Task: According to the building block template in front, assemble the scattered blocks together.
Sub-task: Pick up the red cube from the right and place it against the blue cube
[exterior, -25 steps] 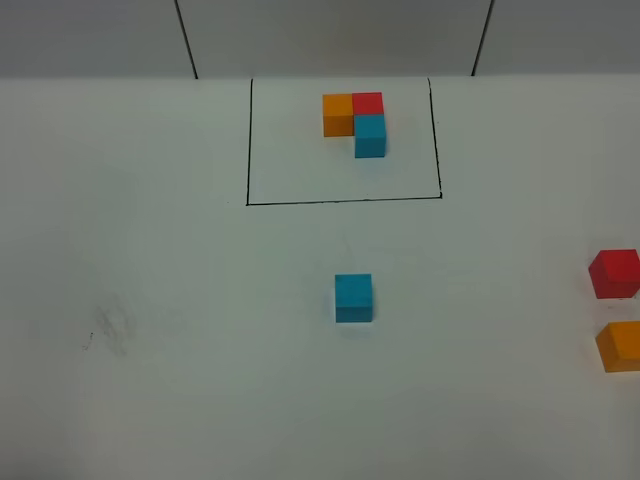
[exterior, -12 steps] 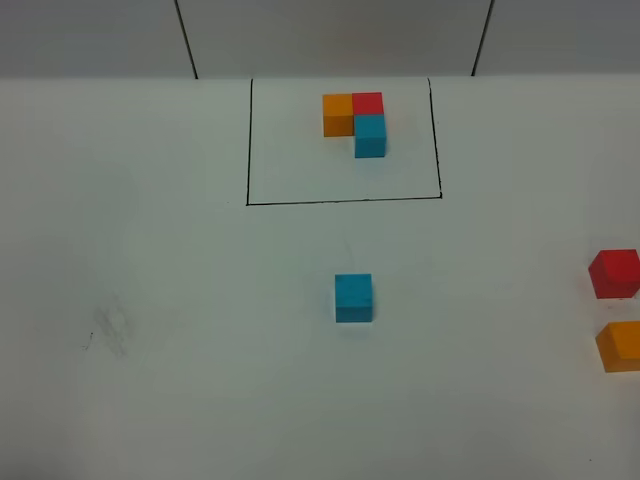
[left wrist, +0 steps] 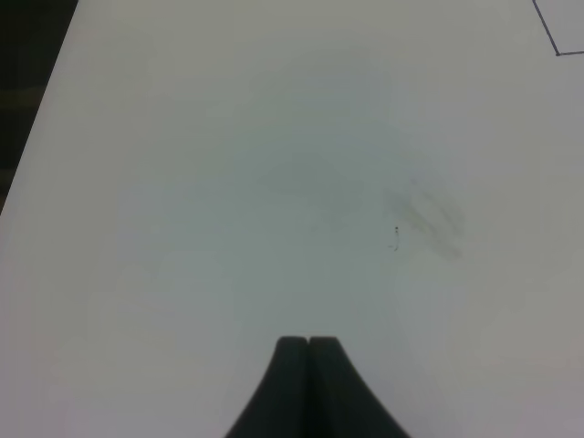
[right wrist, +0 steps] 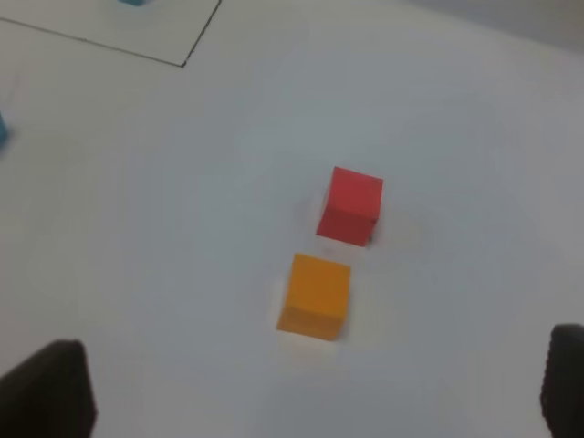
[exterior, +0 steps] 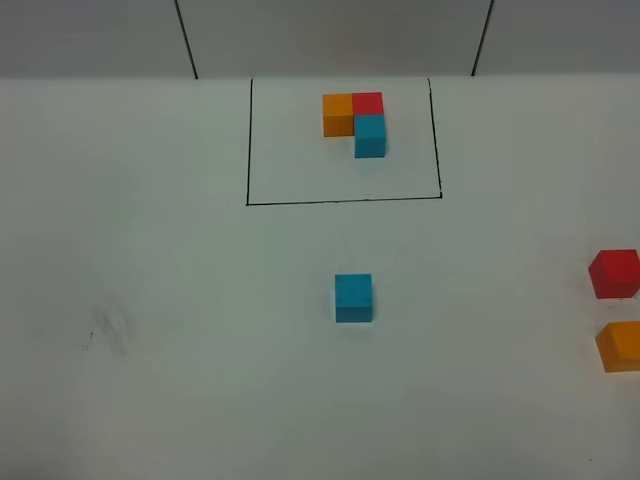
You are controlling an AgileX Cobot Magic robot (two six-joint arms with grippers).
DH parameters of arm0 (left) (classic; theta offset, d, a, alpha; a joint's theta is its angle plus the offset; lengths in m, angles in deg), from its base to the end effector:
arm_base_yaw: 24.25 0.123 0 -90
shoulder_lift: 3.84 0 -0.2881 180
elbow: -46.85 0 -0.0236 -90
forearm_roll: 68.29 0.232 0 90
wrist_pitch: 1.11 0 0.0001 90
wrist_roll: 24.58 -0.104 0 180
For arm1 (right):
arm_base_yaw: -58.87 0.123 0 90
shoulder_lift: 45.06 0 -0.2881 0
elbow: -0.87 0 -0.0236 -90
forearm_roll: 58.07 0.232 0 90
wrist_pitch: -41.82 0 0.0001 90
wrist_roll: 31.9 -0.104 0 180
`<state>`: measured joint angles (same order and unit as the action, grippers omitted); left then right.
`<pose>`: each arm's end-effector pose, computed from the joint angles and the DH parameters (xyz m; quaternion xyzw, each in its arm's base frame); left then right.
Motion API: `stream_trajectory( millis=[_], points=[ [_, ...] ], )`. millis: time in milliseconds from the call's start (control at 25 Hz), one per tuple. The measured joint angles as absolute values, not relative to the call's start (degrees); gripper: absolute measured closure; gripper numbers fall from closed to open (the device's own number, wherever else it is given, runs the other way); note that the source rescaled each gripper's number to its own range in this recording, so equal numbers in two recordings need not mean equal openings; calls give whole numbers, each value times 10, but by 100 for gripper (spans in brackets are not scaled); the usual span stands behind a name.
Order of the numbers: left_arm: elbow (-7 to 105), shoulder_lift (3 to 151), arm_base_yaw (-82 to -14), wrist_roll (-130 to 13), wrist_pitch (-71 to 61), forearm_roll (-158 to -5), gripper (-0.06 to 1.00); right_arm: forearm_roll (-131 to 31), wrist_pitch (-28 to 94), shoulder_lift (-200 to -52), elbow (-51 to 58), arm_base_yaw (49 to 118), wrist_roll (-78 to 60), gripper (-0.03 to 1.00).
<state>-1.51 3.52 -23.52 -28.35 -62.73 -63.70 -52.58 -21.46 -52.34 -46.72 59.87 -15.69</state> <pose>-0.0152 0.0071 0.2625 0.0206 0.8533 0.0604 0.5176 -0.0184 0.0086 0.2635 -0.1317 0.8467 -0.0206 0.5151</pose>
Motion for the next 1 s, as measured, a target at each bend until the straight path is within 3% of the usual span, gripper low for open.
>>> stream_trajectory(
  millis=[400,680,1000],
  points=[
    [-15,35,-235,-283,-627,-637,94,-526,-222,-575,-442,599,-163,5],
    [-15,35,-235,-283,-627,-637,94,-539,-208,-696,-403,599,-163,6],
    [-15,35,-235,-283,-627,-637,94,-539,-106,-866,-393,599,-189,8]
  ],
)
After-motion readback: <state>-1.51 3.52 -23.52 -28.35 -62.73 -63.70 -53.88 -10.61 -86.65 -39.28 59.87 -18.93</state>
